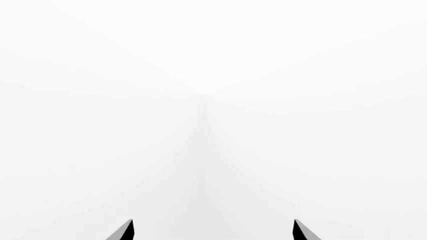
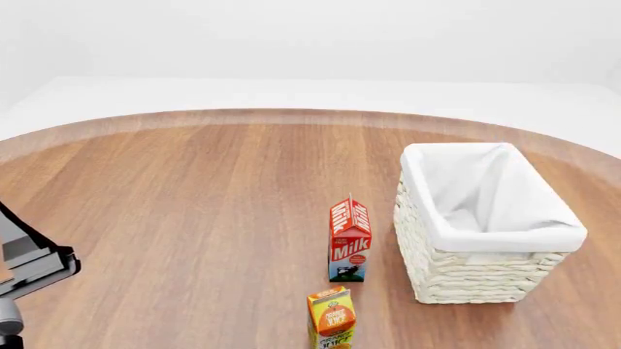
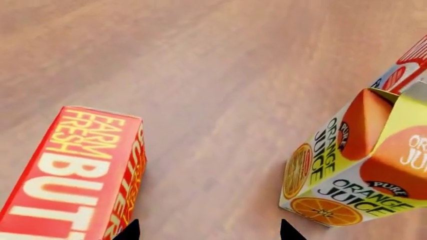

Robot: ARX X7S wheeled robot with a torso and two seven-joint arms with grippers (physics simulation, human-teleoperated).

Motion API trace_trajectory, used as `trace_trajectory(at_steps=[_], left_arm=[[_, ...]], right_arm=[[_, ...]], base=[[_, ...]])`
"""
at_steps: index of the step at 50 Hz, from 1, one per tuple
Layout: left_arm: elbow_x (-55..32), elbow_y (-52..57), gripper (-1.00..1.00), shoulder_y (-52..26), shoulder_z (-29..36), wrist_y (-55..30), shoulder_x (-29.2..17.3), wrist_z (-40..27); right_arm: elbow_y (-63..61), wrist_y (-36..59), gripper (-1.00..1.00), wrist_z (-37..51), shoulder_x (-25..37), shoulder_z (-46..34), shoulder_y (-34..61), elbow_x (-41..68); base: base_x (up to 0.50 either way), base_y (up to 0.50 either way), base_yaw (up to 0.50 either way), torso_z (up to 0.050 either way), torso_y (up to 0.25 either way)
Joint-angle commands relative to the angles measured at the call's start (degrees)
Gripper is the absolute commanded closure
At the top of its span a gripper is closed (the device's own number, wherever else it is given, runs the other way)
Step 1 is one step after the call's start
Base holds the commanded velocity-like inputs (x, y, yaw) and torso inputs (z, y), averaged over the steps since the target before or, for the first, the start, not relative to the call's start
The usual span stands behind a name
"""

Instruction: Pick up the cream cheese box and the butter, and put them in the basket.

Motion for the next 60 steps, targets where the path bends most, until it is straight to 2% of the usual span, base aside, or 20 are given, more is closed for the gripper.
trace_trajectory(at_steps=[1,24,34,52,54,60], left_arm=[[0.81,-0.19,-1.00,0.14,-1.46,0.80,1.07,1.20],[0.40,-0.56,-1.00,0.46,-1.86,1.33,0.90,0.90],[0.07,-1.21,-1.00,0.45,-2.12,1.52,0.83,0.76],[-0.50,-2.22,-1.00,0.78,-2.94,2.18,0.72,0.39],[-0.52,-2.16,-1.00,0.86,-2.99,2.19,0.70,0.37],[-0.86,-2.34,-1.00,0.98,-3.41,2.30,0.61,0.27]], right_arm=[[-4.97,3.11,-1.00,0.14,-2.11,1.08,0.51,0.18],[-7.64,4.82,-1.00,1.72,-3.84,-1.89,1.30,0.32],[-9.21,7.79,-1.00,2.70,-7.42,1.63,1.68,3.73],[-7.66,6.50,-1.00,2.79,-10.26,4.47,-0.30,7.12],[-7.15,6.28,-1.00,2.35,-11.29,7.50,-1.88,10.02],[-7.34,6.73,-1.00,3.57,-11.57,6.70,-1.13,9.98]], base=[[0.00,0.00,0.00,0.000,0.000],[0.00,0.00,0.00,0.000,0.000],[0.00,0.00,0.00,0.000,0.000],[0.00,0.00,0.00,0.000,0.000],[0.00,0.00,0.00,0.000,0.000],[0.00,0.00,0.00,0.000,0.000]])
